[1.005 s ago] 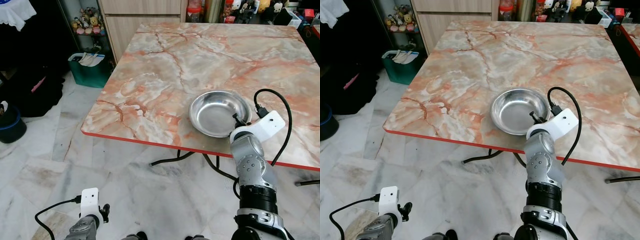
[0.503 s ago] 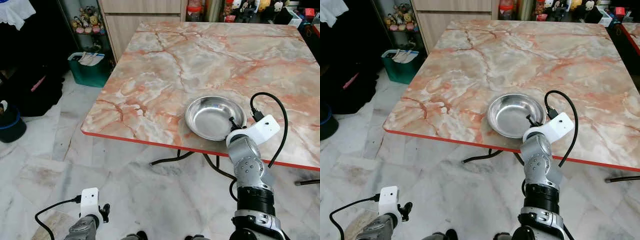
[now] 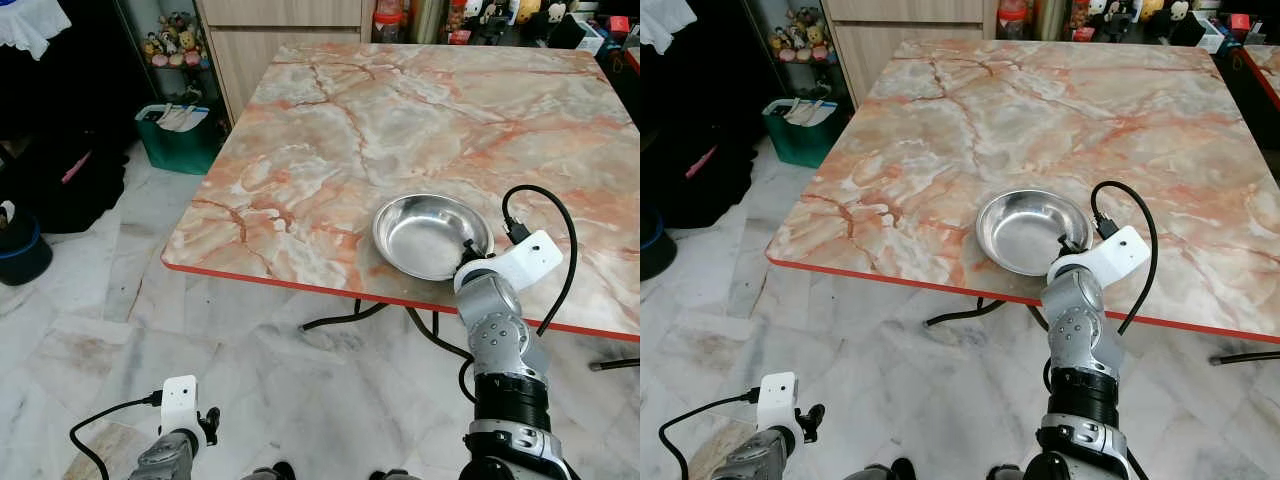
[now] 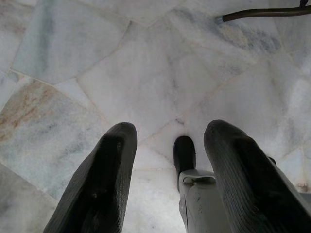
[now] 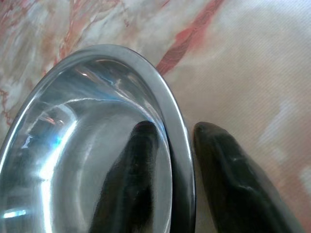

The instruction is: Setting the table

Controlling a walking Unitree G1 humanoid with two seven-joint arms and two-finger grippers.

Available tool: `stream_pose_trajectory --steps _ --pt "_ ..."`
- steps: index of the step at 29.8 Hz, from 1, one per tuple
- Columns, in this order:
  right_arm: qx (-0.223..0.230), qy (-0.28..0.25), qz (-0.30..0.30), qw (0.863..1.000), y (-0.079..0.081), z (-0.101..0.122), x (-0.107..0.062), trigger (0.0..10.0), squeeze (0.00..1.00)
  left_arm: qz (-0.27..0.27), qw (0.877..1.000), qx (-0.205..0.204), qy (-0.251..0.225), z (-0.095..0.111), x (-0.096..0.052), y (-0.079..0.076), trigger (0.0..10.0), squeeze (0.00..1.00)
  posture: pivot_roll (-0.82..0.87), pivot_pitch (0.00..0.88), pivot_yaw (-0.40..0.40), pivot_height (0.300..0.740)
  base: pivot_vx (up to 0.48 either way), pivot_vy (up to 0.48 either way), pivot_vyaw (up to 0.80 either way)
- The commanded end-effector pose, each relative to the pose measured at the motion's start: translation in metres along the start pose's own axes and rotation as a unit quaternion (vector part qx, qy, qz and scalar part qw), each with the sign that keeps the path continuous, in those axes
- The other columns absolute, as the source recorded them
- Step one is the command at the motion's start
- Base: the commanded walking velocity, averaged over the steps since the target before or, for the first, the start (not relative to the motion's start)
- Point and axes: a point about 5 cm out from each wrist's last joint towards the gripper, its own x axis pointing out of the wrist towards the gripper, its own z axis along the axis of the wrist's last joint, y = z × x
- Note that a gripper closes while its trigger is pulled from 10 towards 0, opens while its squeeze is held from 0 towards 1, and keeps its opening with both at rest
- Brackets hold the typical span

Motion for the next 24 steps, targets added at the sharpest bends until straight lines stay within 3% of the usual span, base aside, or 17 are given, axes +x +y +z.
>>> stream_pose_trajectory --steps 1,15,16,24 --pt "0.006 -0.013 -0.001 1.000 0.000 0.005 -0.002 10.0 1.00 0.010 1.000 0.000 0.006 -0.004 -0.002 0.006 10.0 0.00 -0.05 0.149 0.056 0.740 0.000 0.000 0.00" --pt "-0.005 -0.023 0.011 1.000 0.006 0.007 -0.004 10.0 1.00 0.013 1.000 -0.002 0.005 -0.004 -0.002 0.008 10.0 0.00 -0.05 0.148 0.056 0.740 0.000 0.000 0.00" --pt "-0.011 -0.032 0.024 0.999 0.010 0.009 -0.005 10.0 0.00 0.013 1.000 -0.002 0.005 -0.004 -0.002 0.008 10.0 0.00 -0.05 0.148 0.057 0.740 0.000 0.000 0.00" --pt "-0.116 -0.121 0.088 0.982 0.032 0.025 -0.017 10.0 0.00 0.013 1.000 -0.004 0.004 -0.005 -0.002 0.008 10.0 0.00 -0.05 0.148 0.056 0.740 0.000 0.000 0.00"
